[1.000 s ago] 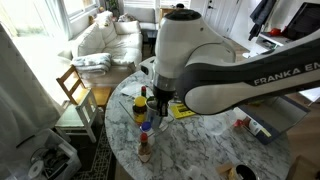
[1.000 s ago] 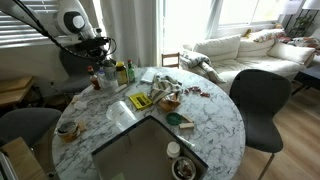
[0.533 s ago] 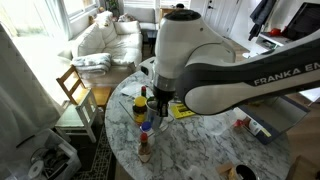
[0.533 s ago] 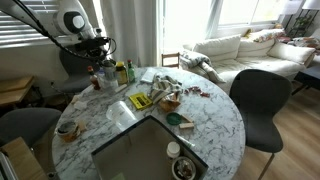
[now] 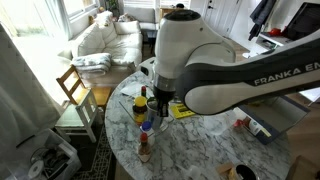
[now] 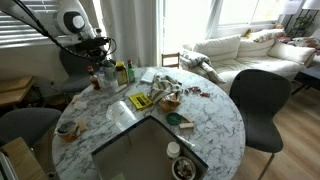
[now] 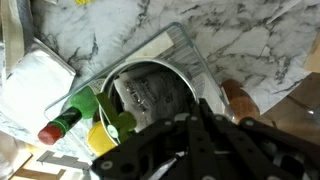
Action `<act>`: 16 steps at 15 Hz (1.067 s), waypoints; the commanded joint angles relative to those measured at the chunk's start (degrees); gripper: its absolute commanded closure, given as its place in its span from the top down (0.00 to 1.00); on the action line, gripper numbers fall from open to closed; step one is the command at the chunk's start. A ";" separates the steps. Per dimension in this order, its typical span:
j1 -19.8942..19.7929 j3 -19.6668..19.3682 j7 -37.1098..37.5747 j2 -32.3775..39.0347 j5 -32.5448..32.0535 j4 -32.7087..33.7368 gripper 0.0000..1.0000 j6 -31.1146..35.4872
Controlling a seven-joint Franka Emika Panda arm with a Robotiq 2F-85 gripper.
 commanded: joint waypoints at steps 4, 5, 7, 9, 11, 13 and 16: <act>-0.61 0.67 -1.61 -0.16 1.14 0.40 0.01 -1.38; -0.61 0.67 -1.61 -0.16 1.14 0.40 0.01 -1.39; -0.61 0.67 -1.62 -0.16 1.14 0.41 0.01 -1.42; -0.61 0.68 -1.62 -0.16 1.14 0.41 0.01 -1.43; -4.32 1.36 -5.18 -0.16 9.12 -1.81 0.30 0.18; -5.58 -0.25 -2.06 -0.15 12.24 -1.40 0.37 2.88; -8.49 -0.54 -0.65 -0.27 18.90 -1.33 0.60 5.48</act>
